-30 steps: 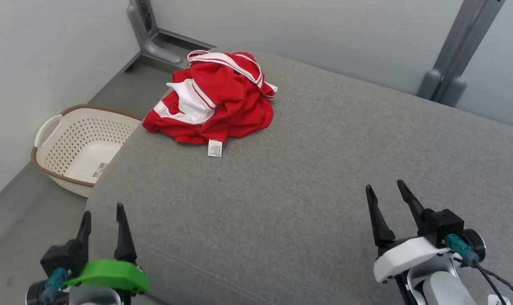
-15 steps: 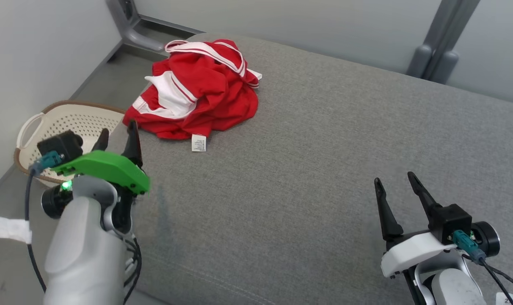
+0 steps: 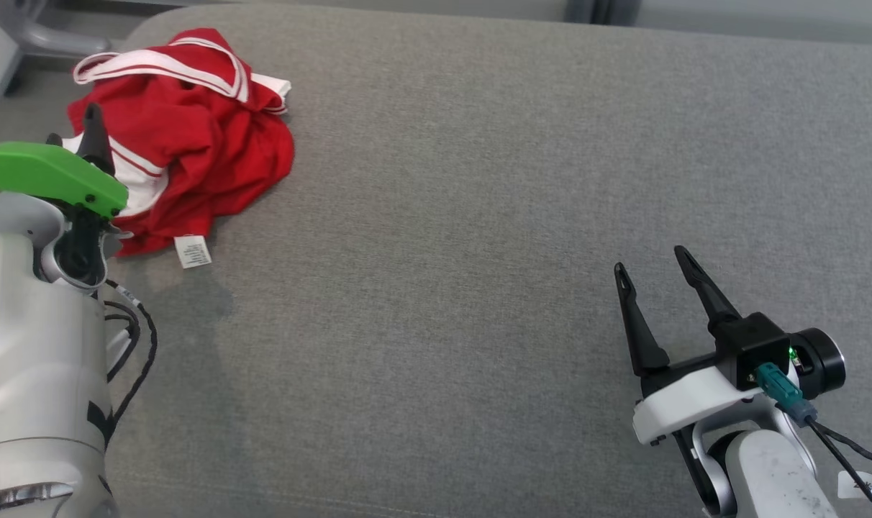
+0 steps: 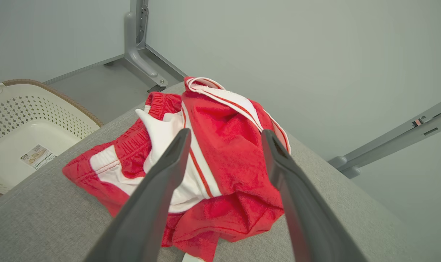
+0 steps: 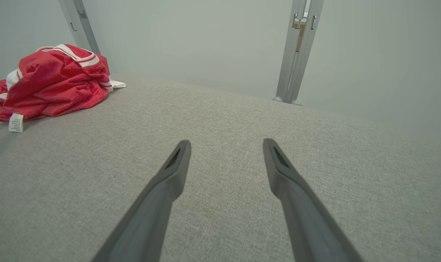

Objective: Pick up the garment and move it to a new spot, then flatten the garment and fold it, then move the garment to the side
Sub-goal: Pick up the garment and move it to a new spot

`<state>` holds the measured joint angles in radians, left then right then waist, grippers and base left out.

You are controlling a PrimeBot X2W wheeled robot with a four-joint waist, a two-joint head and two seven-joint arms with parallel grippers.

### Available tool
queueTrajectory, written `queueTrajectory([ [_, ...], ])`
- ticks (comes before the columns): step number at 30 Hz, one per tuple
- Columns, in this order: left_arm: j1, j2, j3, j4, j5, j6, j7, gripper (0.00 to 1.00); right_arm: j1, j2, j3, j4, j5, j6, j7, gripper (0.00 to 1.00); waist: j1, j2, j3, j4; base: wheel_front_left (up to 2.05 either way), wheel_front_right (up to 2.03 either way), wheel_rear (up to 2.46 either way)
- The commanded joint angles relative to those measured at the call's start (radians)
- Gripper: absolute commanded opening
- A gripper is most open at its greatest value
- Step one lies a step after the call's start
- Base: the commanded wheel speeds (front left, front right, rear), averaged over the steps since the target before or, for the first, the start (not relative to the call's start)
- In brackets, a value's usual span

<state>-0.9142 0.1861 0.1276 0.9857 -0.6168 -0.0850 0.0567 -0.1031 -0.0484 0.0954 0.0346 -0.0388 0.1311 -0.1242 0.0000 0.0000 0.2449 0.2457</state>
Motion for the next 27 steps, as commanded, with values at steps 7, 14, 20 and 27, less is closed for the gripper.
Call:
queueTrajectory([
  [7, -0.073, 0.092, -0.012, 0.094, 0.039, 0.06, -0.03, 1.0, -0.002, -0.003, 0.019, -0.06, -0.006, 0.0, 0.022, 1.0, 0.0, 0.0, 0.204, -0.196, 0.0, 0.0, 0.0],
  [14, -0.085, 0.139, -0.039, 0.183, 0.075, 0.139, 0.003, 0.47, 0.011, -0.003, 0.017, -0.058, 0.009, 0.0, 0.014, 1.0, 0.0, 0.0, 0.195, -0.207, 0.0, 0.0, 0.0],
  [20, -0.107, 0.158, -0.072, 0.183, 0.096, 0.1, 0.017, 0.0, -0.005, -0.003, 0.016, -0.029, 0.04, 0.0, -0.003, 1.0, 0.0, 0.0, 0.138, -0.187, 0.0, 0.0, 0.0],
  [27, -0.164, 0.207, -0.118, 0.144, 0.125, 0.046, 0.029, 0.0, -0.014, -0.003, 0.033, 0.037, 0.093, 0.0, -0.043, 1.0, 0.0, 0.0, 0.009, -0.178, 0.0, 0.0, 0.0],
])
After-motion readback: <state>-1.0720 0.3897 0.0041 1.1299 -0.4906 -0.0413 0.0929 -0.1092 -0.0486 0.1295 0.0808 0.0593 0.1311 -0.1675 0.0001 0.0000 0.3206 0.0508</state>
